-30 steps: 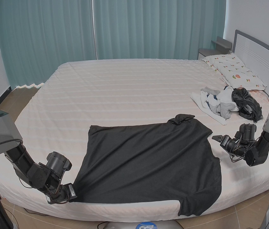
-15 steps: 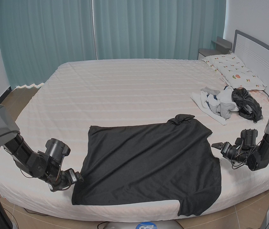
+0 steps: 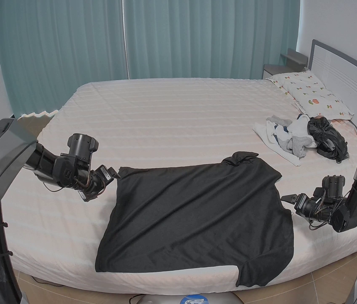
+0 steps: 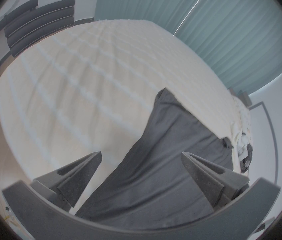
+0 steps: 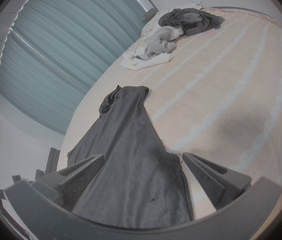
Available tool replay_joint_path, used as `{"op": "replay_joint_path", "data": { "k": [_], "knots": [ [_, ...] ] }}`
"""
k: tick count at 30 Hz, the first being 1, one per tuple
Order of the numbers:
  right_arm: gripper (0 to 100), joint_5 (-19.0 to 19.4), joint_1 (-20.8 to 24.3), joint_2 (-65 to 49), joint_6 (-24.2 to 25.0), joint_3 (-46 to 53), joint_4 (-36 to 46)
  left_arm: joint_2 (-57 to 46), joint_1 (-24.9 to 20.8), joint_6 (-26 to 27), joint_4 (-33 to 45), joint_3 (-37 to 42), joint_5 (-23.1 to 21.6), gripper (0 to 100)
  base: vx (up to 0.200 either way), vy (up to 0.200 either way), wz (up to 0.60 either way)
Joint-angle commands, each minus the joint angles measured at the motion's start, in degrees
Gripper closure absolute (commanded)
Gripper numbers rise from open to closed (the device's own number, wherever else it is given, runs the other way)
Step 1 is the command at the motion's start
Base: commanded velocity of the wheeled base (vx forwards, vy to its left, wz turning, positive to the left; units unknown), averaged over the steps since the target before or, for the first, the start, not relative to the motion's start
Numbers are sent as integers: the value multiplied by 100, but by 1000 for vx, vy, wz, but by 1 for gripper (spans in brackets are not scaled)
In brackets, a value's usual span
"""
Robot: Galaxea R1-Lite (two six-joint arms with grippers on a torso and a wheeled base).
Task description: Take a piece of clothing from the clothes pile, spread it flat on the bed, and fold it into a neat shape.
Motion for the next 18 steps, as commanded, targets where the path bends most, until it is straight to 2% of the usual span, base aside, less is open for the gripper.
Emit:
{"op": "replay_joint_path", "data": {
  "k": [1, 3, 7, 16, 18],
  "knots": [
    [0, 21, 3, -63, 1, 256, -125, 1011, 58, -361, 396, -1148, -155, 0, 0, 0, 0],
    [0, 21, 3, -63, 1, 274, -125, 984, 40, -475, 458, -1139, -472, 0, 0, 0, 0],
    [0, 13, 20, -55, 1, 265, -125, 976, -4, -765, 458, -1148, -551, 0, 0, 0, 0],
    [0, 13, 91, -19, 1, 256, -133, 967, -4, -888, 686, -1166, -568, 0, 0, -200, 0],
    [0, 13, 99, -2, 1, 247, -133, 967, -4, -888, 695, -1175, -568, 0, 0, 0, 0]
  ]
}}
